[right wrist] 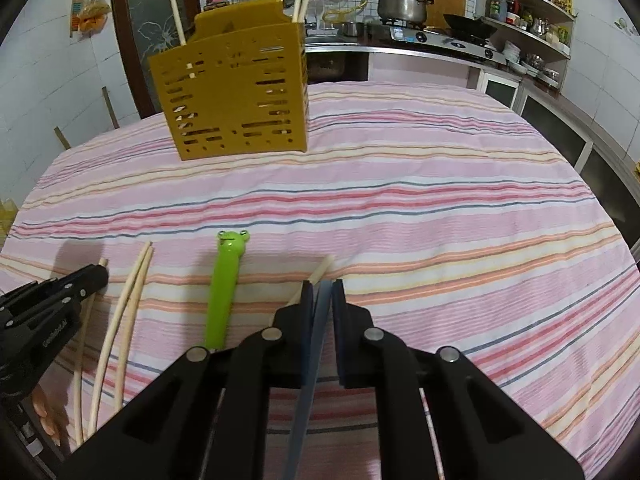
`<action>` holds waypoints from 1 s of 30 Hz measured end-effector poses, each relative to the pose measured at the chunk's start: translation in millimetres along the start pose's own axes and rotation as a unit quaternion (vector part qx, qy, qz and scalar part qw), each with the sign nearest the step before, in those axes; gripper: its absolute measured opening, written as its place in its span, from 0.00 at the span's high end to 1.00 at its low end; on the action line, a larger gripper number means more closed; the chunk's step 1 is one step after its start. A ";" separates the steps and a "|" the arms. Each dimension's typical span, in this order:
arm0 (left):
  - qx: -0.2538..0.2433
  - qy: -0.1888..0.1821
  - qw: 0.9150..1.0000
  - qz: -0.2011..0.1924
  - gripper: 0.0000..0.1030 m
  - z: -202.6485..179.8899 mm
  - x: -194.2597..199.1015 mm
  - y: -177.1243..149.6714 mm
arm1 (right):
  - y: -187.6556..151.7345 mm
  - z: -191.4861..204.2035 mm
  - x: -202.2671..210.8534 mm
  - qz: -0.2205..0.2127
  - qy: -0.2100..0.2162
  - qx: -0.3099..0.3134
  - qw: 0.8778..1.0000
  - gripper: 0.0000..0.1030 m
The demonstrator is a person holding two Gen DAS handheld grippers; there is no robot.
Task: Organize utensils
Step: 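Grasp the light-blue spatula with the right tool while the left tool grasps a chopstick, then lift the spatula with the right tool toward the yellow holder while the left lifts its chopstick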
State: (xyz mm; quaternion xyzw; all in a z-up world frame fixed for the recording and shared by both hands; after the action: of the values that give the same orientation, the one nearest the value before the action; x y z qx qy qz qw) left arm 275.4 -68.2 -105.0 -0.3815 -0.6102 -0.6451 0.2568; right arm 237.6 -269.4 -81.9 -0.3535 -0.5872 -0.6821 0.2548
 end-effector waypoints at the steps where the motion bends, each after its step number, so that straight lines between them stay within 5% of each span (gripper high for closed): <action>1: -0.002 0.001 1.000 -0.003 0.94 -0.2 2.1 0.4 | -1.2 0.4 -1.2 0.003 0.001 0.001 1.000 0.90; 15: -0.015 0.006 1.000 -0.002 0.94 -1.9 1.5 0.0 | -3.9 -1.1 -14.6 0.042 0.014 -0.005 0.999 0.91; 22: -0.005 0.001 0.998 -0.055 0.95 1.4 33.2 8.7 | 1.4 0.6 18.9 -0.024 0.020 -0.009 0.999 0.92; 30: -0.006 0.002 0.986 -0.169 0.95 5.8 98.9 14.3 | 10.0 -3.6 76.3 -0.129 0.040 -0.018 0.991 0.92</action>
State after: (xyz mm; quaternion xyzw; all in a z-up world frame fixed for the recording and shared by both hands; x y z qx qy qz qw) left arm 230.7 -51.0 -17.1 -0.2731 -0.6616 -0.6834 0.1435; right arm 197.2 -269.6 -16.3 -0.2513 -0.6050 -0.7332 0.1820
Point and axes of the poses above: each gripper's, at about its wrist camera, not at the fingertips, and x roughly against the way its jaws point, z to its left, y to its top, the point moved 7 cm from there along -x, roughly the way its jaws point, and after that the axes turned 2 degrees about z, right-handed, at the moved point
